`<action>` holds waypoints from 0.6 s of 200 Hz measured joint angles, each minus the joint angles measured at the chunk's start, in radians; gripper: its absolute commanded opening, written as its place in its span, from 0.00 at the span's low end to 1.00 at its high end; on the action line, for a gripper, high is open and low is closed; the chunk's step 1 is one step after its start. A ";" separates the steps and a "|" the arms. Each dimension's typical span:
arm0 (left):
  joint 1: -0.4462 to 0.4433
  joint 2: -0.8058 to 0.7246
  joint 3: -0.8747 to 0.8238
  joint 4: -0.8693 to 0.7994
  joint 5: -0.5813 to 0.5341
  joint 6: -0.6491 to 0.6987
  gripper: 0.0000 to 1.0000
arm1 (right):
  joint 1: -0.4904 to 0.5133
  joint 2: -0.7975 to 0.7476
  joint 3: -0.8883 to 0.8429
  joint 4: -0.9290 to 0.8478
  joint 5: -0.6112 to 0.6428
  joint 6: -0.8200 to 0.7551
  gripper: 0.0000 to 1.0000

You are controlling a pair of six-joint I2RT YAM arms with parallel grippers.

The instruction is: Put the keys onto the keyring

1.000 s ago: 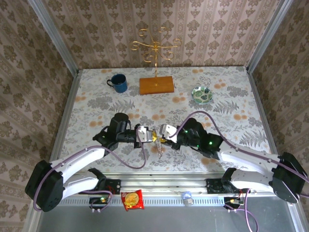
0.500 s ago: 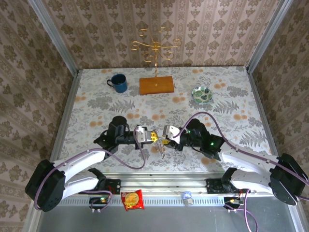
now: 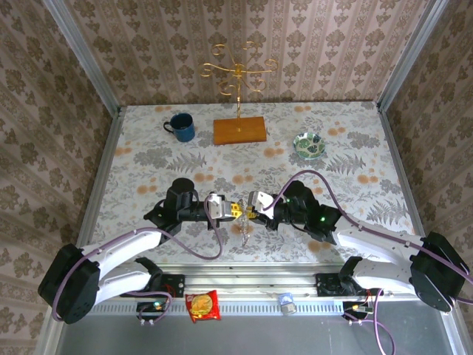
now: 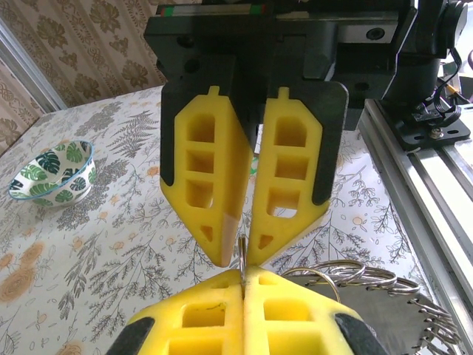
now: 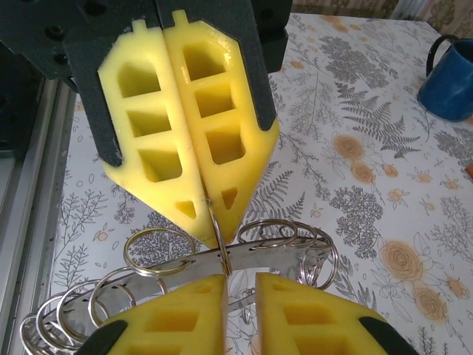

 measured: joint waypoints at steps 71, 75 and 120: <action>-0.001 0.001 0.000 -0.003 0.004 0.000 0.00 | 0.006 0.000 0.019 -0.001 -0.032 0.000 0.11; -0.001 0.001 0.000 -0.002 0.004 0.000 0.00 | 0.006 0.000 0.019 -0.001 -0.033 -0.003 0.08; -0.002 0.005 0.000 -0.005 0.003 0.000 0.07 | 0.006 0.001 0.023 -0.011 -0.034 -0.008 0.00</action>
